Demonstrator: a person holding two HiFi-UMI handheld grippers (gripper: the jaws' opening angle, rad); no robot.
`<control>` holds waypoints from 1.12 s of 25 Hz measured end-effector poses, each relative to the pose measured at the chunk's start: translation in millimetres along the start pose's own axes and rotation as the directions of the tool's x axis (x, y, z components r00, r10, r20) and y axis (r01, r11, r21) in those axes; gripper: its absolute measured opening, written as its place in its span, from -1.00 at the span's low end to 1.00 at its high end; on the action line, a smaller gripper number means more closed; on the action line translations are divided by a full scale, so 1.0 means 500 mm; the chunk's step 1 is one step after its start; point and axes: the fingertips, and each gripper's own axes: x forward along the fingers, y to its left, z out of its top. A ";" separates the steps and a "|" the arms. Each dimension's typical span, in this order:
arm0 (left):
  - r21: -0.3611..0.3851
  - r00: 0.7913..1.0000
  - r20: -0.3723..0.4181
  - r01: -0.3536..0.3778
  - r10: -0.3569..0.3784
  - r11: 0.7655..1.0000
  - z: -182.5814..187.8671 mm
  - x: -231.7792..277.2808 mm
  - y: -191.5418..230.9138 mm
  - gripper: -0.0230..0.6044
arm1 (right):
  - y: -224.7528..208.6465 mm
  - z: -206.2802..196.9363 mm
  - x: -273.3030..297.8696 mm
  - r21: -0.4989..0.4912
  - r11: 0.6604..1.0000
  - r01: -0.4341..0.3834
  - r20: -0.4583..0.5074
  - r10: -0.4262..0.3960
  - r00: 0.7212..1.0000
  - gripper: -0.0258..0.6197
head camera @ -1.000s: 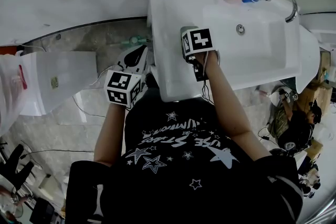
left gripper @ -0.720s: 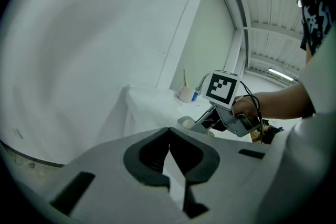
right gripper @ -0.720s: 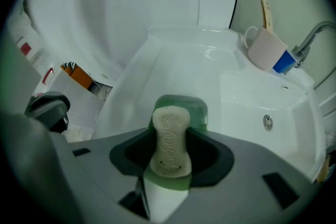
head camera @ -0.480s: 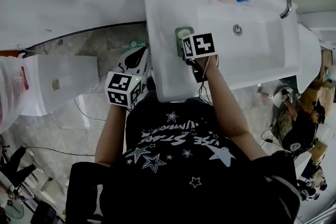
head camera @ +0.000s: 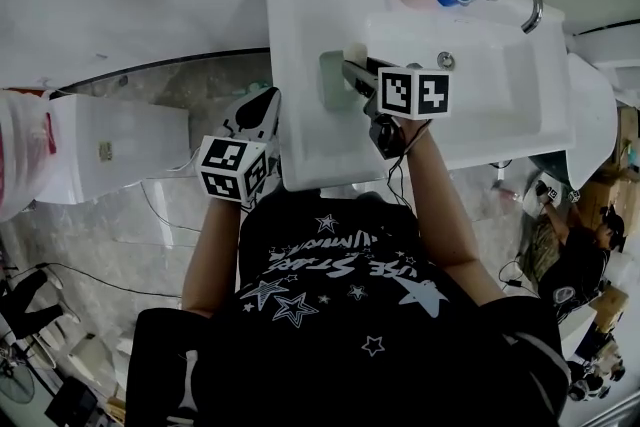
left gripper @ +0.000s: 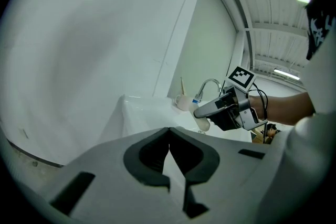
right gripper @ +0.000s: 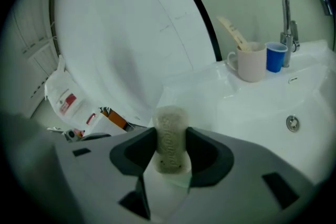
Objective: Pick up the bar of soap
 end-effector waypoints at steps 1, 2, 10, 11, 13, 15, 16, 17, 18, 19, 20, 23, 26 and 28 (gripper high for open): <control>0.002 1.000 0.008 -0.005 0.005 1.000 0.005 -0.001 -0.009 -0.90 | 0.002 0.011 -0.016 -0.003 1.000 -0.020 0.037 0.020 0.999 -0.35; 0.005 1.000 0.016 -0.010 0.010 1.000 0.009 -0.002 -0.018 -0.90 | 0.003 0.022 -0.033 -0.005 0.999 -0.039 0.071 0.039 0.997 -0.35; 0.030 0.997 0.062 -0.042 0.040 0.999 0.029 -0.006 -0.118 -0.90 | -0.009 0.063 -0.181 -0.006 0.988 -0.154 0.262 0.150 0.953 -0.35; 0.035 0.997 0.067 -0.046 0.044 0.998 0.030 -0.007 -0.132 -0.90 | -0.014 0.061 -0.198 -0.025 0.989 -0.146 0.275 0.147 0.950 -0.35; 0.042 0.996 0.078 -0.057 0.053 0.998 0.028 -0.010 -0.154 -0.90 | -0.027 0.049 -0.222 -0.063 0.990 -0.129 0.288 0.142 0.947 -0.35; 0.047 0.994 0.090 -0.066 0.062 0.997 0.024 -0.014 -0.177 -0.90 | -0.041 0.032 -0.244 -0.089 0.988 -0.122 0.293 0.143 0.945 -0.35; 0.049 0.993 0.096 -0.070 0.065 0.996 0.021 -0.016 -0.191 -0.90 | -0.048 0.022 -0.257 -0.095 0.988 -0.123 0.295 0.146 0.944 -0.35; 0.053 0.993 0.101 -0.072 0.067 0.996 0.018 -0.019 -0.208 -0.90 | -0.056 0.013 -0.273 -0.098 0.987 -0.125 0.299 0.149 0.943 -0.35; 0.059 0.992 0.106 -0.075 0.069 0.995 0.016 -0.022 -0.229 -0.90 | -0.065 0.003 -0.292 -0.099 0.987 -0.127 0.305 0.152 0.940 -0.35; 0.065 0.991 0.111 -0.078 0.070 0.995 0.014 -0.024 -0.253 -0.90 | -0.076 -0.006 -0.314 -0.100 0.987 -0.129 0.313 0.154 0.937 -0.35; 0.072 0.991 0.116 -0.080 0.071 0.994 0.013 -0.027 -0.279 -0.90 | -0.086 -0.015 -0.337 -0.103 0.986 -0.131 0.322 0.157 0.933 -0.35; 0.084 0.989 0.129 -0.083 0.072 0.993 0.008 -0.034 -0.344 -0.90 | -0.112 -0.038 -0.397 -0.111 0.985 -0.132 0.341 0.162 0.926 -0.35; 0.081 0.989 0.128 -0.084 0.073 0.993 -0.002 -0.034 -0.363 -0.90 | -0.124 -0.051 -0.410 -0.115 0.984 -0.134 0.338 0.165 0.927 -0.35; 0.075 0.989 0.127 -0.089 0.079 0.993 -0.011 -0.031 -0.360 -0.90 | -0.130 -0.057 -0.404 -0.118 0.984 -0.136 0.330 0.168 0.929 -0.35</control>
